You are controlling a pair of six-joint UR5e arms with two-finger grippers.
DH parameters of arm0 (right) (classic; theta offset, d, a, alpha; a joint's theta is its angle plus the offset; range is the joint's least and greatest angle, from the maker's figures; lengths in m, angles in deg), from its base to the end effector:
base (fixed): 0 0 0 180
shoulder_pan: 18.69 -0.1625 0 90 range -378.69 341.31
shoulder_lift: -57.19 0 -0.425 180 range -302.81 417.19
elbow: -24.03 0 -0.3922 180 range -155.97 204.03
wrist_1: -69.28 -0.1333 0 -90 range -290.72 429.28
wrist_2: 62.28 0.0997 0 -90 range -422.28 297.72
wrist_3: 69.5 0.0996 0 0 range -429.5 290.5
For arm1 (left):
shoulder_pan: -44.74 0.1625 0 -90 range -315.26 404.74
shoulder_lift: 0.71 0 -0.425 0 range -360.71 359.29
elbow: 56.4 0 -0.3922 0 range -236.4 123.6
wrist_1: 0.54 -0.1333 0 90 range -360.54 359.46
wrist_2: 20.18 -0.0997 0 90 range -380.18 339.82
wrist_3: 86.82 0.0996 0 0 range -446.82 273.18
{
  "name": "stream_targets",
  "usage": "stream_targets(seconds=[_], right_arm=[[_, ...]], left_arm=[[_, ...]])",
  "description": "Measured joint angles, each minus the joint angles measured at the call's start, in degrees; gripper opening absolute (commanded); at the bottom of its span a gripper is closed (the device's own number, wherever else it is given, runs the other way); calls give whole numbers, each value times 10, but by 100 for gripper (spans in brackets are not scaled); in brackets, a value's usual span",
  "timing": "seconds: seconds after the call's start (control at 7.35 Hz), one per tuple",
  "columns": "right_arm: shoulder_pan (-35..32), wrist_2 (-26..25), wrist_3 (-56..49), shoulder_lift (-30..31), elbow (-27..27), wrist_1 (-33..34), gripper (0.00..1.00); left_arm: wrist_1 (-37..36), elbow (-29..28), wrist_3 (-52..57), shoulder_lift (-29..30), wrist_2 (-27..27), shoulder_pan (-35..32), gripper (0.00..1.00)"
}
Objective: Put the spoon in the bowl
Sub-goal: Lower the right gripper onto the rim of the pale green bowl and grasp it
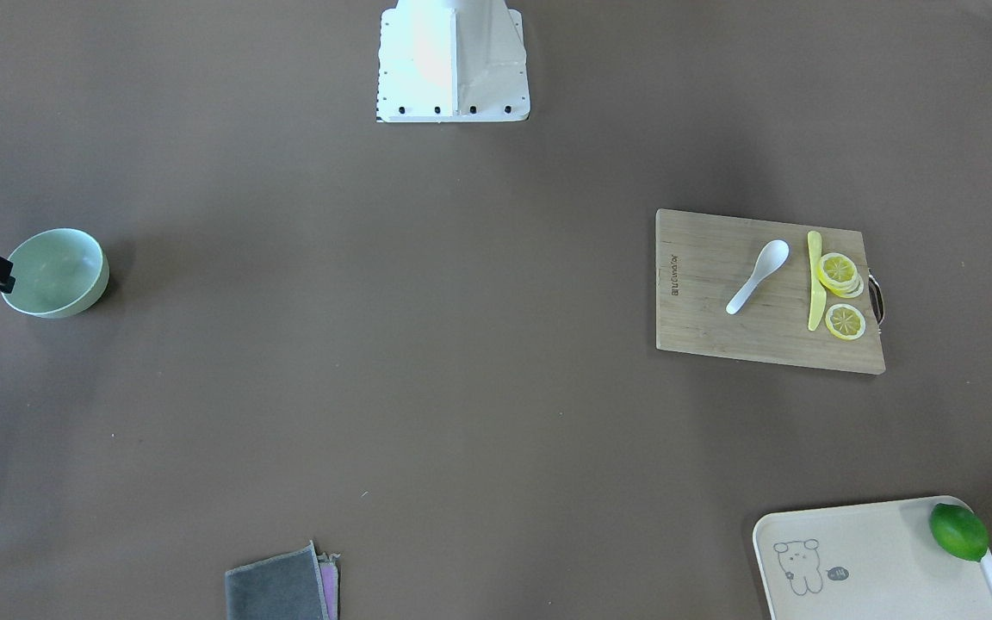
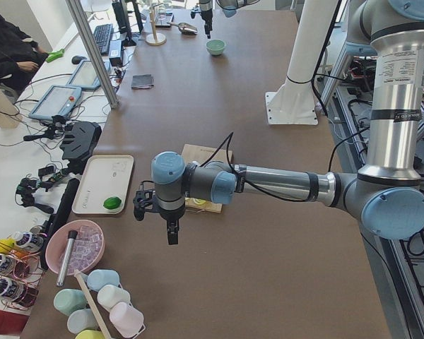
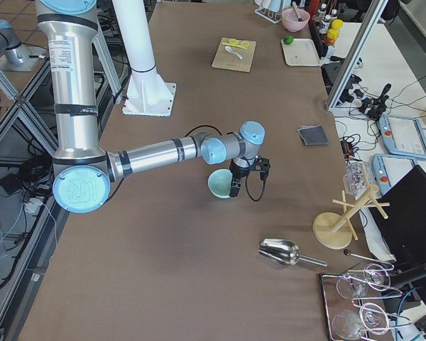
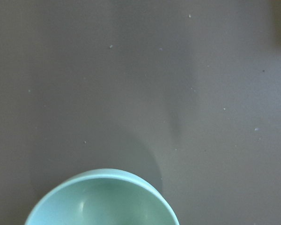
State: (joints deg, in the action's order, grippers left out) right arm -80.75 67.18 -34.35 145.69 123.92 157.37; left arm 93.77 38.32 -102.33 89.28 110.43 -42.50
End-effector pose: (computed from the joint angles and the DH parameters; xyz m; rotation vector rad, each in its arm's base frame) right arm -0.1773 -0.4836 0.5618 -0.1687 -0.7007 0.0404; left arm -0.0443 -0.5038 0.6143 0.0366 0.7229 -0.1570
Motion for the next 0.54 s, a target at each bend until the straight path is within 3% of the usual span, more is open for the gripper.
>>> stream_targets(seconds=[0.41, 0.54], right_arm=[[30, 0, -2, 4, -27, -3, 98], [36, 0, -2, 5, -36, -3, 62]], left_arm=[[0, -4, -2, 1, 1, 1, 98], [0, -6, -3, 1, 1, 1, 98]])
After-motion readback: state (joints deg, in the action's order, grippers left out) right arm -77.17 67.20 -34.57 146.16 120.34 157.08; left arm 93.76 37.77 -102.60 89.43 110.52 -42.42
